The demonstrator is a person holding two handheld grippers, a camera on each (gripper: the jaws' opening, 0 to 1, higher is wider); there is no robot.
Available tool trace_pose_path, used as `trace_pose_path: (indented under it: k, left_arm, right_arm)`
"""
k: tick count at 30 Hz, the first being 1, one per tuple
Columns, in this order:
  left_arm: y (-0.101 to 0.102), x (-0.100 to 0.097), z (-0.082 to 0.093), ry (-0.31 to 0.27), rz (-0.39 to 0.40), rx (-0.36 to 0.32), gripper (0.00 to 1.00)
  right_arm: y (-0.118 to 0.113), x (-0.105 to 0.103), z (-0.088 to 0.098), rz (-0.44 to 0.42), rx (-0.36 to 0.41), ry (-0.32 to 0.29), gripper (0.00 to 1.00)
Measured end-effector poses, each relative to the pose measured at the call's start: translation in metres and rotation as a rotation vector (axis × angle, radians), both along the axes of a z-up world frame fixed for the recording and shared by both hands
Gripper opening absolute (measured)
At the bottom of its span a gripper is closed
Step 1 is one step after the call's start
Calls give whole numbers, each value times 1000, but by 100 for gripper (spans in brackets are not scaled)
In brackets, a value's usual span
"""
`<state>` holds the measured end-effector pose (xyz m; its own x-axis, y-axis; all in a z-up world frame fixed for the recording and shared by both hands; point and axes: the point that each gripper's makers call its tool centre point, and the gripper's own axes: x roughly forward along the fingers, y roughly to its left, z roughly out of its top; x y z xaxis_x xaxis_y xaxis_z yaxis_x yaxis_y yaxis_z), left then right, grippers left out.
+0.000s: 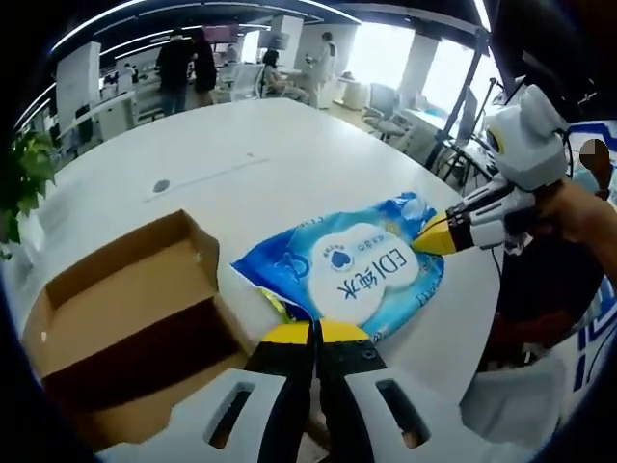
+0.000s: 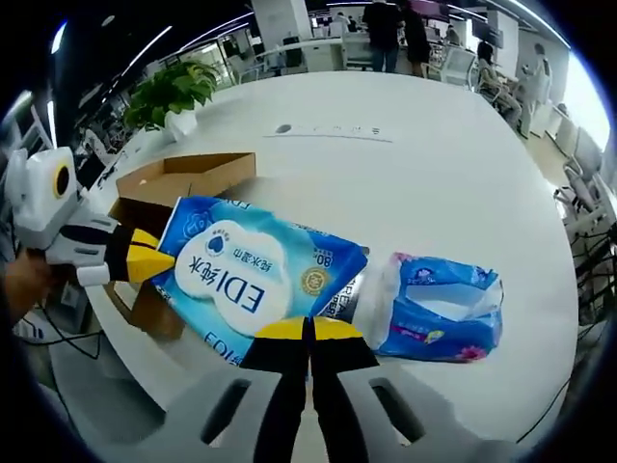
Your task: Operate the shoe box by opening the lid, removing the specified soft item, and placing it in the target area until the item is outside and the box remains undamaged.
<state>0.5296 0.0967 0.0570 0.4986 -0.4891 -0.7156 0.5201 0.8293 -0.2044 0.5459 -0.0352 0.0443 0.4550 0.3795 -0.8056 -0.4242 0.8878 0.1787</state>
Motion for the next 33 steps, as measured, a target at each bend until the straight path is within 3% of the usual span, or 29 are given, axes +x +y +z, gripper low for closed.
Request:
trace_pose_path:
  k: [13, 33]
  left_arm:
    - [-12, 13, -23, 16, -94, 108, 0]
    - [-23, 22, -51, 18, -249, 244, 0]
  right_arm:
    - [-8, 22, -23, 38, -23, 21, 0]
    - [-16, 29, -49, 56, -62, 38, 0]
